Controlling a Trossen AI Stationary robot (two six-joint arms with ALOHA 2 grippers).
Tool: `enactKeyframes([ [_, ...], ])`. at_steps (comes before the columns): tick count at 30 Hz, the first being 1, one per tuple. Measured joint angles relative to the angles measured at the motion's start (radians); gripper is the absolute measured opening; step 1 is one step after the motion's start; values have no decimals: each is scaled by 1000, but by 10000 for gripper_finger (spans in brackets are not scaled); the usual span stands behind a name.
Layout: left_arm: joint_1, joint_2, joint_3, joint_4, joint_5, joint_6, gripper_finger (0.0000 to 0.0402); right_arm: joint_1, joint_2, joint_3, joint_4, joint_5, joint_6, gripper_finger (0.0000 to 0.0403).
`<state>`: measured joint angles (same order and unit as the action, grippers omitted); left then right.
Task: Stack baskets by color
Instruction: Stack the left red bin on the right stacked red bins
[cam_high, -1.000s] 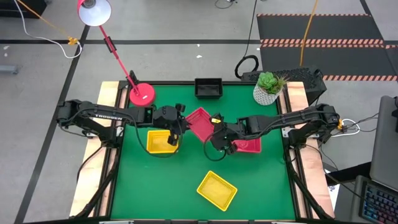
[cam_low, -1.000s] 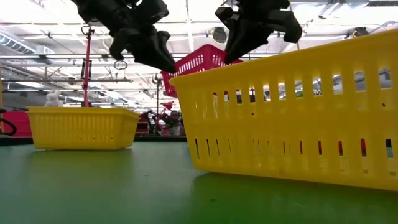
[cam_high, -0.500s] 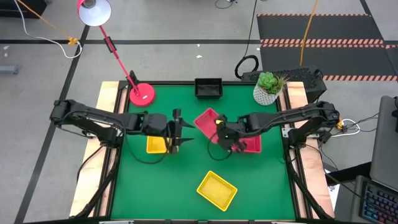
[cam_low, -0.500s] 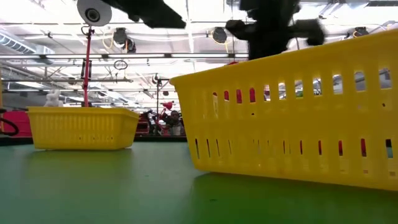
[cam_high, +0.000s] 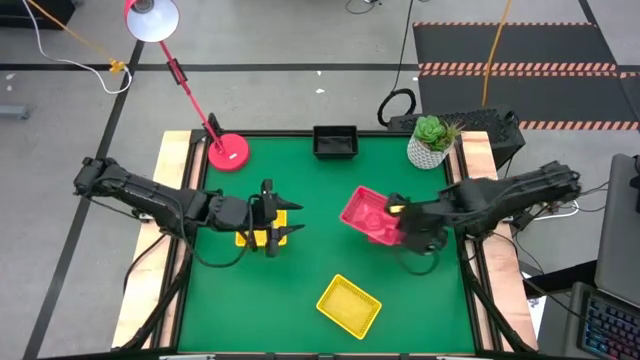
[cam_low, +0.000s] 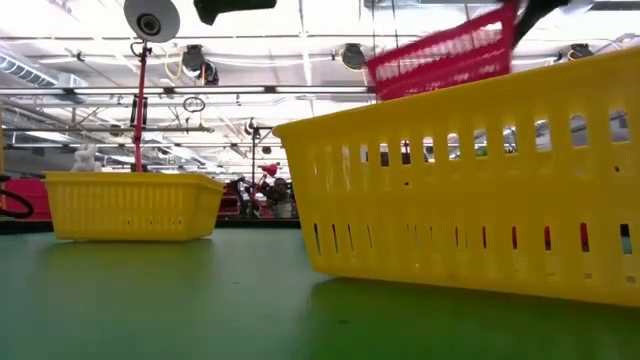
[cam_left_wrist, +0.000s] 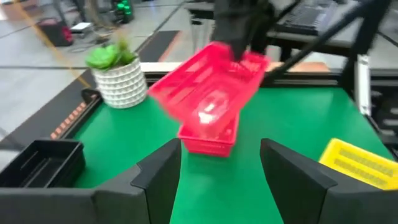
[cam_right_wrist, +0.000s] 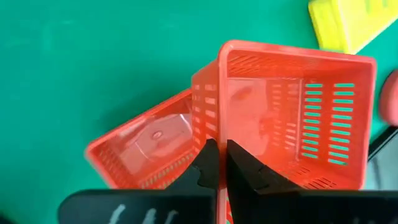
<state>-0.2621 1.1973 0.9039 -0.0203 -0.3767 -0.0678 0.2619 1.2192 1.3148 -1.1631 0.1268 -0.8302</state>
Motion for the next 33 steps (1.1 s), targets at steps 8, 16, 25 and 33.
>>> enactKeyframes([
  [8,-34,22,-1,1,-126,-116,223,54,-276,-123,-78,-1,-195,1],
  [16,-41,51,-2,56,-133,-149,223,56,-502,-350,41,1,-289,1],
  [25,-42,80,-1,70,-122,-147,223,21,-558,-523,162,-27,-342,1],
  [33,-42,88,-1,68,-121,-145,223,12,-570,-558,194,-54,-362,1],
])
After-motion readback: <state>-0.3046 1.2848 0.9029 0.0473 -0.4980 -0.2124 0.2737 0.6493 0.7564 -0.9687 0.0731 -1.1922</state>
